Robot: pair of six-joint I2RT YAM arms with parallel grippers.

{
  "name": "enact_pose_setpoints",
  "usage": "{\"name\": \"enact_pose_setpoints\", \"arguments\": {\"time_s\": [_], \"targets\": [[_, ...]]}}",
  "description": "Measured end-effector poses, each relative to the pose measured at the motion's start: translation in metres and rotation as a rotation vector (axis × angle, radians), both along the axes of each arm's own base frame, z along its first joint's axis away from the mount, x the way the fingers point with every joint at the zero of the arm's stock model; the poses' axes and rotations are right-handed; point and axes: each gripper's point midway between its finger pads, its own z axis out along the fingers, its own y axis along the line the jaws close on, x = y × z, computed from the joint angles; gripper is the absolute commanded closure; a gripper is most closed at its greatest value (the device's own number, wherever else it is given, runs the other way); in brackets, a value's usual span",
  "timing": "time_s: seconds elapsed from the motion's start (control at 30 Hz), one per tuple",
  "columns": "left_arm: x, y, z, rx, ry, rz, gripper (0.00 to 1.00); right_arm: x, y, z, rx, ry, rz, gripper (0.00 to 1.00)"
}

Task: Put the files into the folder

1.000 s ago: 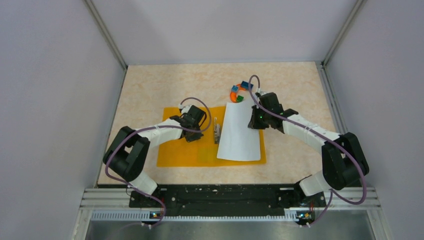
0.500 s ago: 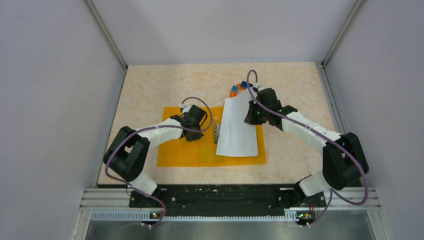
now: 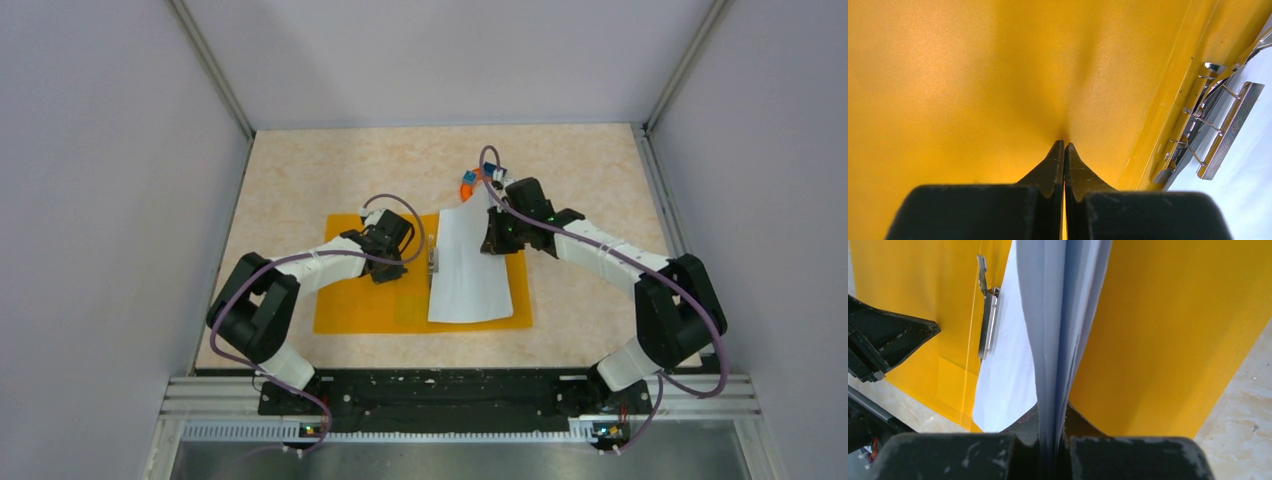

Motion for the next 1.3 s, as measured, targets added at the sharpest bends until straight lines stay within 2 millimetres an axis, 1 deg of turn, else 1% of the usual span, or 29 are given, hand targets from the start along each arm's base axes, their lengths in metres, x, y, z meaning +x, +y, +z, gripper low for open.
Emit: {"name": "enact_pose_setpoints", "arguments": {"time_s": [0.17, 0.37, 0.47, 0.63, 1.1, 1.17, 1.3], "targets": [[0.0, 0.0001, 0.0, 0.001, 0.0, -0.002, 1.0, -0.003, 0.0004, -0.0011, -0.02, 0.015, 0.043, 1.0], [-0.0001, 0.0, 0.0, 0.001, 0.0, -0.003, 1.0, 0.0, 0.0052, 0.0046, -0.019, 0.006, 0.085, 1.0], [-0.0001, 0.0, 0.0, 0.001, 0.0, -0.003, 1.0, -0.0013, 0.007, 0.0016, -0.019, 0.019, 0.101, 1.0], [-0.0001, -0.0003, 0.0001, 0.001, 0.0, -0.004, 1.0, -0.0041, 0.0071, -0.0034, -0.022, 0.039, 0.106, 1.0], [0.0014, -0.0025, 0.0001, 0.0, -0.001, -0.006, 1.0, -0.004, 0.0076, -0.0033, -0.015, 0.043, 0.098, 1.0], [0.0012, -0.0027, 0.0001, 0.001, -0.001, -0.007, 1.0, -0.0041, 0.0077, -0.0033, -0.014, 0.044, 0.096, 0.96], [0.0011, -0.0028, 0.0001, 0.001, 0.0, -0.007, 1.0, -0.0047, 0.0073, -0.0049, -0.013, 0.049, 0.088, 0.8]]}}
